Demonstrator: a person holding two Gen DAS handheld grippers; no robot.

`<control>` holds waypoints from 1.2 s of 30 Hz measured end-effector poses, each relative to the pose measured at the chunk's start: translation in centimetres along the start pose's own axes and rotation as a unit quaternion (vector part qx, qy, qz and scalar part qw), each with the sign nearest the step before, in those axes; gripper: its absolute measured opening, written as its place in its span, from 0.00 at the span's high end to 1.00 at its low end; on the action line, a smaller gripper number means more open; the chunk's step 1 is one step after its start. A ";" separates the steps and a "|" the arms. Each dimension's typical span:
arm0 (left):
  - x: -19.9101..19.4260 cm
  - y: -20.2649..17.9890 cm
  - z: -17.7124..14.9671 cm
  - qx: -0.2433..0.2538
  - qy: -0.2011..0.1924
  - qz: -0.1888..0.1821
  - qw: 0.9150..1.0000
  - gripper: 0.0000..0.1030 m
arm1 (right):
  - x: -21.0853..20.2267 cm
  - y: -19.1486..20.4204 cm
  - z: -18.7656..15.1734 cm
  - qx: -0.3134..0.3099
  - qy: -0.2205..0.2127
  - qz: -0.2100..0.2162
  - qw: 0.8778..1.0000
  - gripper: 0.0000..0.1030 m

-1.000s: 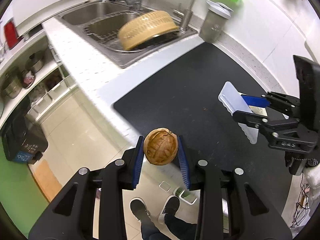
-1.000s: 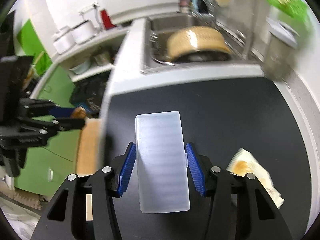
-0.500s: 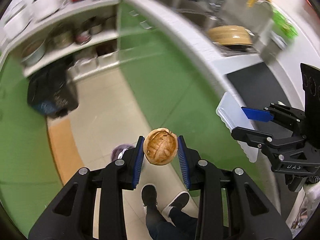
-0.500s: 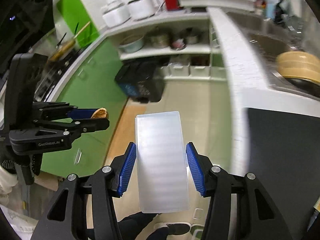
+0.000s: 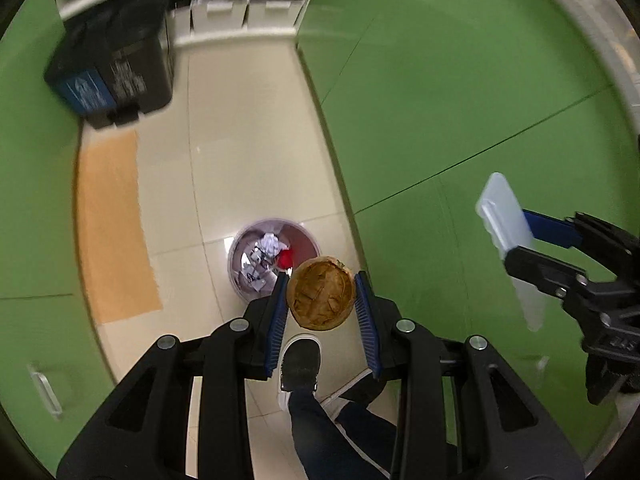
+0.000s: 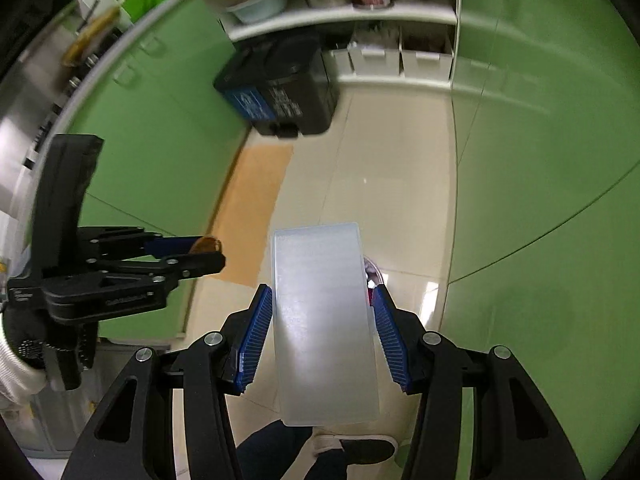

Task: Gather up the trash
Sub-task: 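Carry the biscuit and plastic lid over the pink wastebasket, then open both tools to drop the biscuit and lid into the wastebasket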

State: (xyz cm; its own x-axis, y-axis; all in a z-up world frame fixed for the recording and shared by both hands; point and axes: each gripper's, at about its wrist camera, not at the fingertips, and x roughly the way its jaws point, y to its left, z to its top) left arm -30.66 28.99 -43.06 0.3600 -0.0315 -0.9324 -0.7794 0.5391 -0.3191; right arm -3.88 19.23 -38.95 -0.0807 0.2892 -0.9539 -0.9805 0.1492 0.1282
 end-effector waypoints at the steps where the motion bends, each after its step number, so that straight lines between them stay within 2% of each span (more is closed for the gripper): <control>1: 1.4 0.5 -0.2 -0.004 0.003 -0.002 1.000 0.68 | 1.5 -0.4 -0.3 0.003 0.004 -0.001 1.000 0.51; 5: 7.9 3.3 -1.1 -0.034 0.015 -0.012 0.999 0.67 | 6.8 -1.8 -1.7 0.020 0.021 -0.004 1.000 0.51; 7: 9.9 4.4 -1.7 -0.049 0.016 -0.014 0.999 0.44 | 8.6 -2.1 -2.1 0.024 0.027 -0.003 0.999 0.51; 8: 10.4 4.7 -1.9 -0.054 0.013 -0.013 0.998 0.21 | 9.2 -2.0 -2.3 0.024 0.029 -0.004 0.999 0.51; 10: 11.5 5.7 -2.4 -0.070 0.013 -0.019 0.997 0.17 | 10.8 -2.1 -2.7 0.023 0.036 -0.002 0.999 0.51; 12: 11.9 6.3 -2.5 -0.078 0.014 -0.015 0.997 0.08 | 11.9 -2.0 -2.8 0.019 0.041 -0.001 0.999 0.51; 15: 11.3 7.6 -2.9 -0.098 0.004 -0.017 0.995 0.03 | 13.4 -1.4 -2.8 0.013 0.049 0.006 0.999 0.51; 23: 8.0 10.7 -3.3 -0.131 -0.029 -0.016 0.991 0.03 | 17.7 -0.2 -1.7 -0.006 0.064 0.021 0.998 0.51; 29: 7.2 12.3 -4.4 -0.146 -0.037 -0.016 0.988 0.03 | 20.5 0.9 -0.8 -0.020 0.070 0.030 0.997 0.49; 30: 7.2 12.5 -4.5 -0.148 -0.037 -0.016 0.988 0.03 | 20.8 0.9 -0.7 -0.020 0.069 0.030 0.997 0.34; 31: 7.1 12.6 -4.6 -0.150 -0.037 -0.016 0.988 0.03 | 20.9 0.9 -0.6 -0.018 0.067 0.027 0.997 0.08; 33: 7.0 12.8 -4.8 -0.152 -0.038 -0.016 0.988 0.03 | 20.7 0.7 -0.7 -0.012 0.053 0.018 0.998 0.05; 36: 6.7 12.6 -5.1 -0.153 -0.037 -0.015 0.987 0.03 | 20.9 0.7 -0.6 -0.004 0.062 0.007 0.998 0.05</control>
State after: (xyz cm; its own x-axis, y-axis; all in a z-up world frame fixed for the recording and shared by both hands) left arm -40.69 31.31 -54.20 0.4125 0.0240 -0.9106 -0.8822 0.2596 -0.3928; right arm -6.39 24.81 -58.92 -0.1154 0.1726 -0.9782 -0.9805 0.1379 0.1400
